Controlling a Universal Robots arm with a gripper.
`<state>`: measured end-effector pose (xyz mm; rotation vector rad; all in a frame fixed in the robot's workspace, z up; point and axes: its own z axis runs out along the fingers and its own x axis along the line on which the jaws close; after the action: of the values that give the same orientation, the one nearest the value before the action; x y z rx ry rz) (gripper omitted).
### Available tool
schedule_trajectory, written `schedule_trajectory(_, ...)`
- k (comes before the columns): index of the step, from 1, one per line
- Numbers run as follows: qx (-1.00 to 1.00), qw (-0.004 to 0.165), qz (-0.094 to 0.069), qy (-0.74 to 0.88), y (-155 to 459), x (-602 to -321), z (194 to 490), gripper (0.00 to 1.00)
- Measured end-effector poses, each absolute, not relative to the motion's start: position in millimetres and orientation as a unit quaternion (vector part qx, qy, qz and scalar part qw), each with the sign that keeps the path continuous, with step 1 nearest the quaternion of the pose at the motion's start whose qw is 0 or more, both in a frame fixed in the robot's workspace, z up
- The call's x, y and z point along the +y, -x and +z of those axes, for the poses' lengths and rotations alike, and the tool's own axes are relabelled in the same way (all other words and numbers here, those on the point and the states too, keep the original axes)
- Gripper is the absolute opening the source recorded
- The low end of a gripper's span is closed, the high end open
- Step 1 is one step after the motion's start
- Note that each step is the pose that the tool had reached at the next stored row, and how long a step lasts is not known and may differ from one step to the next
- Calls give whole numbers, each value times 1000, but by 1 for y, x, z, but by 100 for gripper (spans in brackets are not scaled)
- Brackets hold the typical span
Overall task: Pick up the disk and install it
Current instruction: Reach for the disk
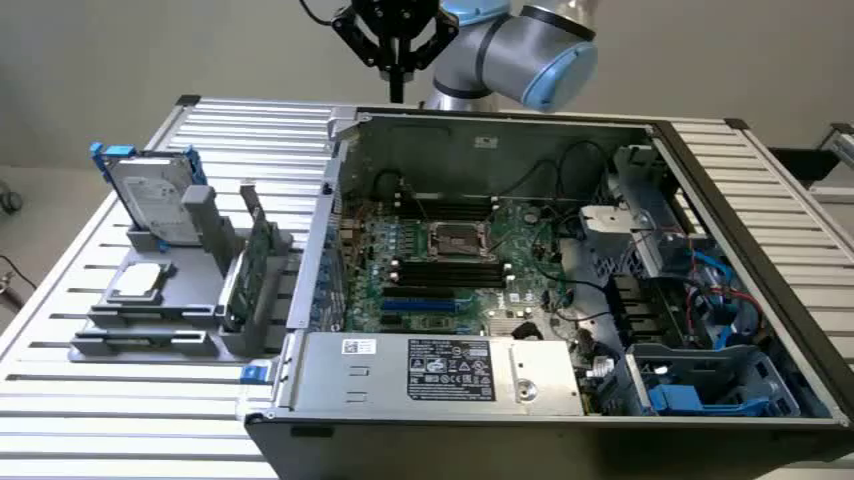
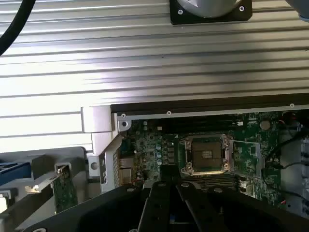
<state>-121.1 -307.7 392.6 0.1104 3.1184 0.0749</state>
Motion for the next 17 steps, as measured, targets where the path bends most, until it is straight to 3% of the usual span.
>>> schedule_trajectory(17, 999, 10, 24, -35, 140, -307, 393, 11)
